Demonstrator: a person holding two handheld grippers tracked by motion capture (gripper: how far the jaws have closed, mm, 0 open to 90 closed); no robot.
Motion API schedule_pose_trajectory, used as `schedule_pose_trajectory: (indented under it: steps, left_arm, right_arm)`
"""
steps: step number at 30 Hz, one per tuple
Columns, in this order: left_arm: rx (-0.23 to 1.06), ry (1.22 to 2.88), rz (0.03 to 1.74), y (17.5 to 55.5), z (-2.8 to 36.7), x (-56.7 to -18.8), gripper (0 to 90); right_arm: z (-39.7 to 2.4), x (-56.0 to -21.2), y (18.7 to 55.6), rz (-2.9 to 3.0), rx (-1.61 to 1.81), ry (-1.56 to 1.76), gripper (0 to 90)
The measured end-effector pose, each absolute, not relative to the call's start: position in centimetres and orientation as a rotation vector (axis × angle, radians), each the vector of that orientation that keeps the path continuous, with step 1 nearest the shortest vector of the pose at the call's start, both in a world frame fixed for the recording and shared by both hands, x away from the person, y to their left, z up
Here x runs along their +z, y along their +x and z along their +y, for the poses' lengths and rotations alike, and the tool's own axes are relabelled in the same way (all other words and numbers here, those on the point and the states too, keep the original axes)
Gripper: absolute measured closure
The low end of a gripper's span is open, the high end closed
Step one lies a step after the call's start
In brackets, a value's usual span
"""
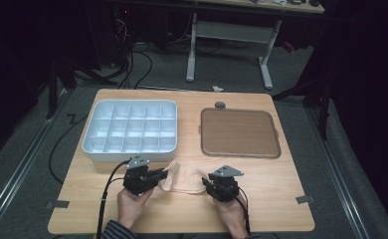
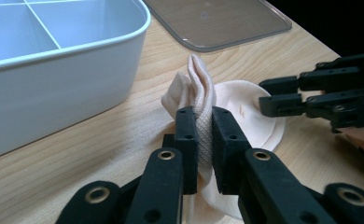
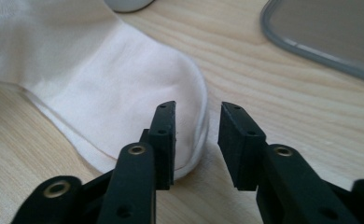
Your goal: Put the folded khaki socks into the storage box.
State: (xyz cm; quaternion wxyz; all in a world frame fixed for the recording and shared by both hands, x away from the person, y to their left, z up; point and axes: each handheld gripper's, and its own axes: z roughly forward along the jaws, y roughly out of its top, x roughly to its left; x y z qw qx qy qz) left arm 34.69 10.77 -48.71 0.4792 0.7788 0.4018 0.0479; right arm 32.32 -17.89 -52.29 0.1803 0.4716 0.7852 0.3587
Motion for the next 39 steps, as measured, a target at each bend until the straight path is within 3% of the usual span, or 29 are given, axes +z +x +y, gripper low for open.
schedule_pose_trajectory:
  steps: [5,8,39]
  left_arm:
    - [0.119,1.905,0.972,34.6,10.5,-48.6,81.8]
    - [0.119,1.91,0.962,34.5,10.2,-48.6,81.6]
    - [0.113,2.03,0.853,35.6,5.6,-48.5,80.7]
  right_arm:
    - [-17.6,-52.8,32.6,2.243,1.015,1.329,81.1]
    - [-17.4,-52.7,32.7,2.257,1.007,1.316,83.6]
    - [-17.4,-52.8,33.3,2.297,1.02,1.266,84.7]
